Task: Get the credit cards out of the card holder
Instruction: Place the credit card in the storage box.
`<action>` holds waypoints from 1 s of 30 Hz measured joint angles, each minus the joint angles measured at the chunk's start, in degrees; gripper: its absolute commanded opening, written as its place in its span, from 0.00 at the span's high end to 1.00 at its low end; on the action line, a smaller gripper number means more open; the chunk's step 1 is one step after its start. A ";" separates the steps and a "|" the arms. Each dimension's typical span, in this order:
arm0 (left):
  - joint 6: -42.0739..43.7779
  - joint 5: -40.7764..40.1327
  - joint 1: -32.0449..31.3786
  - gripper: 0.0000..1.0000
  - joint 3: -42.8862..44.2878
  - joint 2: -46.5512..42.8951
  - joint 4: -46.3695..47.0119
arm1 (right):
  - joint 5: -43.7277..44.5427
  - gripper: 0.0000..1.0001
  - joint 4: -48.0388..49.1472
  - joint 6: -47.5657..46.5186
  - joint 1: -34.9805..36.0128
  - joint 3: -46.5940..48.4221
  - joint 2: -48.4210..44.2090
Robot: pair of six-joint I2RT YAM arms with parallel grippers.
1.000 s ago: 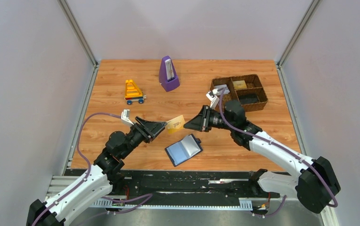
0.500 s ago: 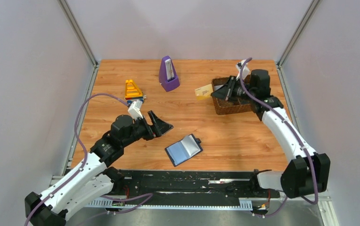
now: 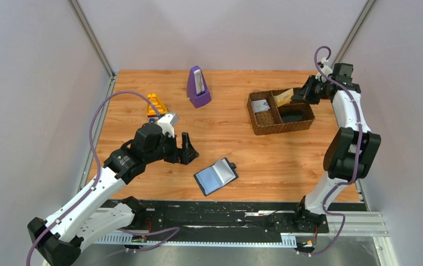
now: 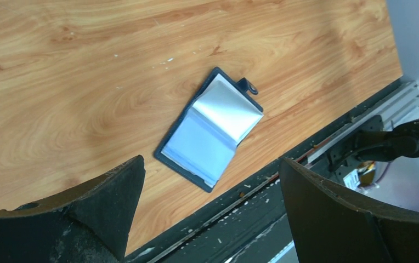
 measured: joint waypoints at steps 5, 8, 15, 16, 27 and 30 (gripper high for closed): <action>2.58 -1.53 0.00 0.00 0.22 0.81 -1.97 | -0.57 1.00 -5.92 -5.11 -0.66 8.17 10.93; 2.78 -1.53 0.00 0.00 0.20 2.29 -2.27 | -1.84 1.00 -7.41 -6.82 -1.14 11.52 14.93; 2.71 -1.95 0.00 0.00 0.20 5.38 -2.58 | -5.77 1.00 -10.25 -8.98 -2.95 17.90 18.95; 2.71 -2.01 0.00 0.00 0.20 5.57 -2.54 | -6.47 1.00 -10.58 -9.25 -3.08 18.88 19.45; 2.34 -2.23 0.00 0.00 -0.15 7.80 -1.16 | -9.25 1.00 -14.64 -11.45 -3.43 28.30 25.92; 2.34 -2.51 0.00 0.00 -0.15 8.26 -1.16 | -8.76 1.00 -15.61 -11.87 -3.43 29.53 27.28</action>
